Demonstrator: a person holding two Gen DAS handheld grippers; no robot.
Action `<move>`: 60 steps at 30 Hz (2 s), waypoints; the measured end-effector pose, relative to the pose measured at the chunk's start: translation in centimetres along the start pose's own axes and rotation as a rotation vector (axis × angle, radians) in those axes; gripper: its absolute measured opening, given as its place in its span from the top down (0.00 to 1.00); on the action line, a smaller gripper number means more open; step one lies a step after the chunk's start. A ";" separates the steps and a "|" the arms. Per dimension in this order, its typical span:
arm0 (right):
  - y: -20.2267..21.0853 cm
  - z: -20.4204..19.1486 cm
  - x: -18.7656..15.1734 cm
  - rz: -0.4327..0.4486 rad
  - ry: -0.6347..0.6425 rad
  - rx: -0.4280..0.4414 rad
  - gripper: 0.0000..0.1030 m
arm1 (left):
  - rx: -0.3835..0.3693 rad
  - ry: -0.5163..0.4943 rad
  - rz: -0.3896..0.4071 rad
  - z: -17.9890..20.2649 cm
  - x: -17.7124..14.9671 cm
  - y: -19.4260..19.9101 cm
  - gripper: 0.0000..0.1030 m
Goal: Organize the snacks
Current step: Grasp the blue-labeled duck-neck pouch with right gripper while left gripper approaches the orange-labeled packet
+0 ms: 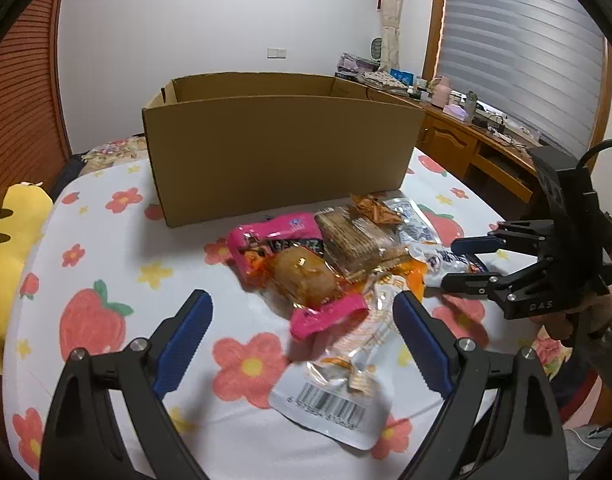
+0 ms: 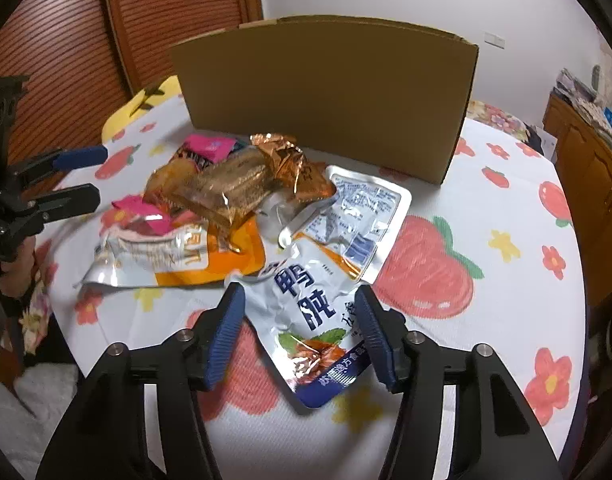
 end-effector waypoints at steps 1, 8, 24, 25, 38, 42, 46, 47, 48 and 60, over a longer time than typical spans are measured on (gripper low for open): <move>-0.1 -0.1 -0.1 -0.003 0.007 -0.002 0.41 | -0.002 -0.001 -0.002 0.1 -0.1 0.0 0.10; -0.8 -0.3 -0.6 -0.021 0.049 -0.050 0.38 | -0.023 -0.032 -0.026 1.9 -1.1 -0.4 0.10; -0.4 -0.2 -0.6 0.011 0.006 -0.094 0.56 | -0.016 -0.150 -0.090 5.3 -2.2 -2.1 0.14; -0.4 -0.3 -0.6 0.006 0.013 -0.112 0.56 | -0.014 -0.156 -0.091 5.4 -2.2 -2.2 0.16; 0.9 0.1 -1.6 0.010 -0.029 -0.072 0.59 | 0.037 -0.212 -0.200 6.1 -2.8 -4.5 0.28; 1.5 0.5 -2.1 0.020 -0.057 -0.053 0.59 | 0.040 -0.212 -0.211 6.0 -2.2 -4.8 0.34; 2.1 0.7 -2.3 0.037 -0.084 -0.034 0.59 | 0.044 -0.226 -0.225 6.0 -1.8 -5.1 0.37; 2.2 0.7 -2.4 0.039 -0.087 -0.032 0.59 | 0.054 -0.235 -0.232 6.0 -1.8 -5.2 0.37; 2.3 0.7 -2.5 0.041 -0.092 -0.028 0.64 | 0.064 -0.245 -0.240 6.1 -1.8 -5.4 0.36; 3.0 1.1 -2.3 0.065 -0.094 -0.046 0.78 | 0.055 -0.251 -0.253 5.6 -2.2 -4.8 0.54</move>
Point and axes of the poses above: each gripper's, at about its wrist camera, not at the fingertips, and y roughly against the way its jaws point, z to its right, x to its top, the point moved 9 cm from there along -y, roughly the way its jaws point, and after that the axes turned 13 degrees about -z, right-handed, at the moved point
